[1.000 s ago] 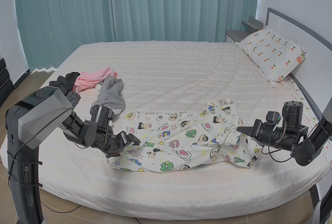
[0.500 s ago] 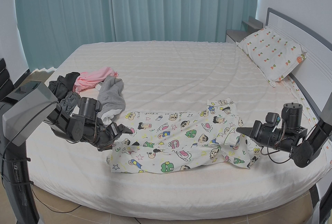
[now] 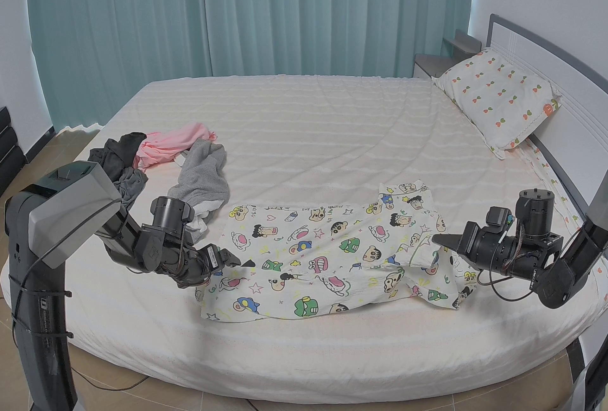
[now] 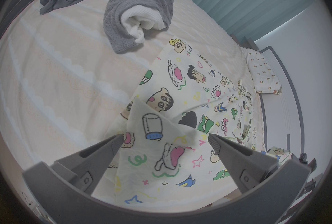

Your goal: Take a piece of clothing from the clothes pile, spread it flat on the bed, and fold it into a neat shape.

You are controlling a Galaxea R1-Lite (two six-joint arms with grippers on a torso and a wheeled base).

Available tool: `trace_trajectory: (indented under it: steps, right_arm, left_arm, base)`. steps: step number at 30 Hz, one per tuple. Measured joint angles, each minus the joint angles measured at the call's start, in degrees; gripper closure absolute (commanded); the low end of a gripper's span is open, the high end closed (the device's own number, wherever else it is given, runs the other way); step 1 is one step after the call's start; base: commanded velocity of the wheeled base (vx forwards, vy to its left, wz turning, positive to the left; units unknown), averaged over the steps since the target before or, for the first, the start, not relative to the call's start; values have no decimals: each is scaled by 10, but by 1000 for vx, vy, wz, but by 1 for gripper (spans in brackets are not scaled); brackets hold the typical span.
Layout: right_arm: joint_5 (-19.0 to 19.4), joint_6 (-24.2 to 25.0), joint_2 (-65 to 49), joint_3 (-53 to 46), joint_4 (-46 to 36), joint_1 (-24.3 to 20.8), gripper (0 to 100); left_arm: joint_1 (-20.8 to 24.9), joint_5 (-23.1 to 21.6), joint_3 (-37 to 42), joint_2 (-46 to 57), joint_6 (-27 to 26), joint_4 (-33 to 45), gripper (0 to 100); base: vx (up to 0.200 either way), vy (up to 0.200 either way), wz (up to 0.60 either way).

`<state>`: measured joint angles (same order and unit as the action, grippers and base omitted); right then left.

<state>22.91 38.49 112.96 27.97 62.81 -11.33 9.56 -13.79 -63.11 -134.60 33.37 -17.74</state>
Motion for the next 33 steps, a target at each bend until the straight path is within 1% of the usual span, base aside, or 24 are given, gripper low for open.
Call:
trace_trajectory:
  steps: [7,12,17,25,26,33]
  right_arm:
    - [0,0,-2,0,0,0,100]
    - [0,0,-3,0,0,0,100]
    - [0,0,-4,0,0,0,100]
    - [0,0,-4,0,0,0,100]
    - [0,0,-4,0,0,0,100]
    - [0,0,-3,0,0,0,100]
  left_arm:
    - [-4,24,1,-8,-33,-1,0]
    - [1,32,-8,-23,-38,-11,0]
    - [17,46,-23,-37,-34,-14,0]
    - [34,50,-37,-44,-2,-13,0]
    - [34,50,-38,-44,-1,-13,100]
    - [29,49,-36,-37,19,-13,100]
  base:
    - [0,0,0]
    - [0,0,0]
    - [0,0,0]
    - [0,0,0]
    - [0,0,0]
    - [0,0,0]
